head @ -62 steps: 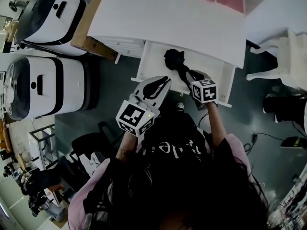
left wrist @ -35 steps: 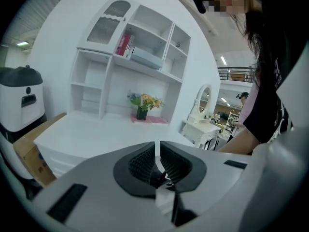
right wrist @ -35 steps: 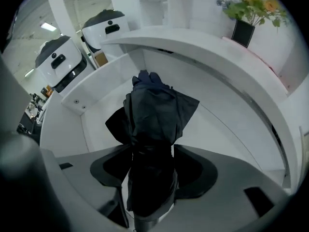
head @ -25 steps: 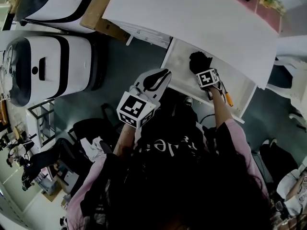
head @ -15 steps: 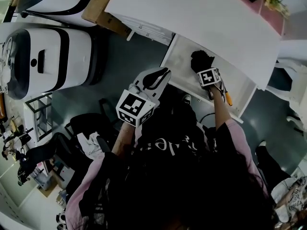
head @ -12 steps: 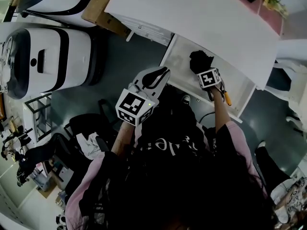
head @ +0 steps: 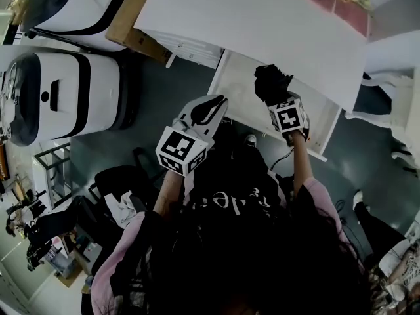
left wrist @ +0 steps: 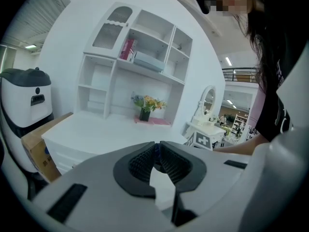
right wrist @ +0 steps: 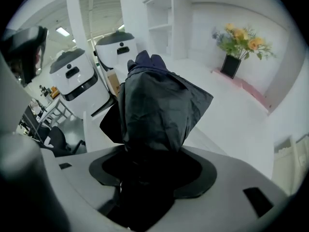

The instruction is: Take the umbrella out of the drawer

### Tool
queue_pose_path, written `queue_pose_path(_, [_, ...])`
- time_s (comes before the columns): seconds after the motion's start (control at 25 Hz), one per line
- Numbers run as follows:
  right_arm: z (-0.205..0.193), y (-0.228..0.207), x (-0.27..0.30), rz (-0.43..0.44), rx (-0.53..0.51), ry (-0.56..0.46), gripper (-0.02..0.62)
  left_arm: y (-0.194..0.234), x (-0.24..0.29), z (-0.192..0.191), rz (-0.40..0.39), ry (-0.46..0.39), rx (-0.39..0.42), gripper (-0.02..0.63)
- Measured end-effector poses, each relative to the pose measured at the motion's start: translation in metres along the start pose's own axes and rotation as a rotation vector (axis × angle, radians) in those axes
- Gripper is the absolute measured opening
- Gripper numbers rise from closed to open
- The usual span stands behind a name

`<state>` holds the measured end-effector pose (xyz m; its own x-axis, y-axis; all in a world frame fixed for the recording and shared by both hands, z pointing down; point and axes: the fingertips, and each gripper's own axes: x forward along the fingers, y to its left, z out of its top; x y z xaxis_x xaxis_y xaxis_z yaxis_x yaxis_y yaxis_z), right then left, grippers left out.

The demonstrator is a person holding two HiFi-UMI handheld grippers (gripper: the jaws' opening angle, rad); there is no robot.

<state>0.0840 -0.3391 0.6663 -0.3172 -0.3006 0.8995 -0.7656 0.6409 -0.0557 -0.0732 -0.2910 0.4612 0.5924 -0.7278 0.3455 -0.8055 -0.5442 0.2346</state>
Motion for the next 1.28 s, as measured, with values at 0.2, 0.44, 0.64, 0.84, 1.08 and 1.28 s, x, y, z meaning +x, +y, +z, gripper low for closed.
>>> queue_pose_path(0.2, [0.003,-0.001,-0.055,-0.005,0.082,-0.122,0.278,-0.020,-0.004,0.001,-0.005,-0.016,-0.003,0.041])
queue_pose_path(0.44, [-0.014,0.008,-0.124,0.030,0.221,-0.240,0.278,-0.059,-0.007,0.003,-0.024,-0.051,-0.026,0.041])
queue_pose_path(0.64, [-0.044,0.017,-0.166,0.039,0.256,-0.284,0.278,-0.099,-0.011,0.001,-0.041,-0.071,-0.013,0.041])
queue_pose_path(0.84, [-0.070,0.032,-0.188,0.087,0.285,-0.309,0.278,-0.133,-0.016,-0.006,-0.039,-0.076,-0.017,0.041])
queue_pose_path(1.08, [-0.096,0.049,-0.201,0.139,0.294,-0.312,0.278,-0.165,-0.032,-0.019,-0.017,-0.058,-0.014,0.041])
queue_pose_path(1.28, [-0.106,0.067,-0.206,0.165,0.320,-0.324,0.278,-0.168,-0.054,-0.029,0.003,-0.043,-0.014,0.041])
